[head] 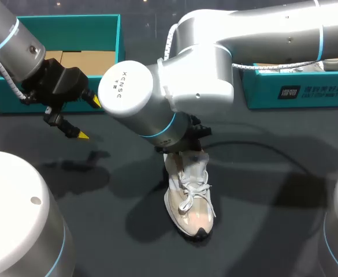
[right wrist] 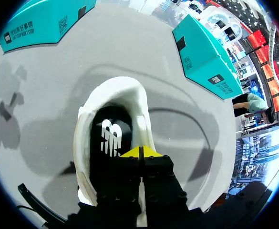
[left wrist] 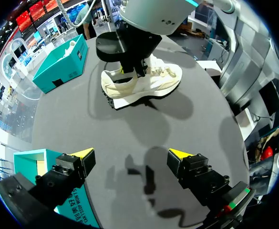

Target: Take the shoe out of the shoebox, open the shoe tongue, remove and reinsert the insole, then place the shoe into the shoebox

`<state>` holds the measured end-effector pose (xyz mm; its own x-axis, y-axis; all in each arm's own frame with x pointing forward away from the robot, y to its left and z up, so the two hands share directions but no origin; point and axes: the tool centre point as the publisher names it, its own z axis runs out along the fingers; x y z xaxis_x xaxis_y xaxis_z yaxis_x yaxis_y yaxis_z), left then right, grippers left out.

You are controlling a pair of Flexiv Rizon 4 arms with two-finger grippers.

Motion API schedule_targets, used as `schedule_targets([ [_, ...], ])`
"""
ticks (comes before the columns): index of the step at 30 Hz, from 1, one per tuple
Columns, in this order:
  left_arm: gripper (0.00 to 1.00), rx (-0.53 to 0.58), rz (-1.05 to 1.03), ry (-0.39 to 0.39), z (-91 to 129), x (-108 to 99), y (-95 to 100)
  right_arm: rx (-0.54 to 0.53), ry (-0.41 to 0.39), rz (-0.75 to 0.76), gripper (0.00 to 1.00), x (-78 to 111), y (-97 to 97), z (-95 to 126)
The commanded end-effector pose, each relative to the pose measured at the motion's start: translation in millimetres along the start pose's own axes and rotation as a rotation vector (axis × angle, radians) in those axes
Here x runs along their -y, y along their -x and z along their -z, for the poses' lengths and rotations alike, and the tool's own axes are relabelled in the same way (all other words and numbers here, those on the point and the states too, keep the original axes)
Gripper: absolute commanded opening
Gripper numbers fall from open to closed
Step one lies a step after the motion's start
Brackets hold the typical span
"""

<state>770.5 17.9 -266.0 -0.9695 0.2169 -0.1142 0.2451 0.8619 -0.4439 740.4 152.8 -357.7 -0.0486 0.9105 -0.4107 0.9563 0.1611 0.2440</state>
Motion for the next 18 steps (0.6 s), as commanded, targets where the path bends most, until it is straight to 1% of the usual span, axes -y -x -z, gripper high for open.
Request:
schedule_targets([
  [1,1.0,0.001,0.0,0.003,0.6,0.1,-1.5,0.026,-0.029,0.008,0.0,1.3,-7.8,-14.9],
  [7,1.0,0.001,0.0,0.003,0.6,0.1,-1.5,-0.024,-0.067,0.019,0.0,0.9,-14.0,-31.0],
  [14,1.0,0.001,0.0,0.003,0.6,0.1,-1.5,-0.099,-0.106,0.037,0.0,1.2,-27.6,-47.7],
  [16,1.0,0.001,0.0,0.003,0.6,0.1,-1.5,-0.149,-0.11,0.04,0.0,1.6,-29.8,-49.5],
  [17,1.0,0.001,0.0,0.003,0.6,0.1,-1.5,-0.197,-0.097,0.04,0.0,1.7,-30.8,-48.5],
  [18,1.0,0.001,0.0,0.003,0.6,0.1,-1.5,-0.211,-0.09,0.039,0.0,1.7,-30.5,-45.9],
])
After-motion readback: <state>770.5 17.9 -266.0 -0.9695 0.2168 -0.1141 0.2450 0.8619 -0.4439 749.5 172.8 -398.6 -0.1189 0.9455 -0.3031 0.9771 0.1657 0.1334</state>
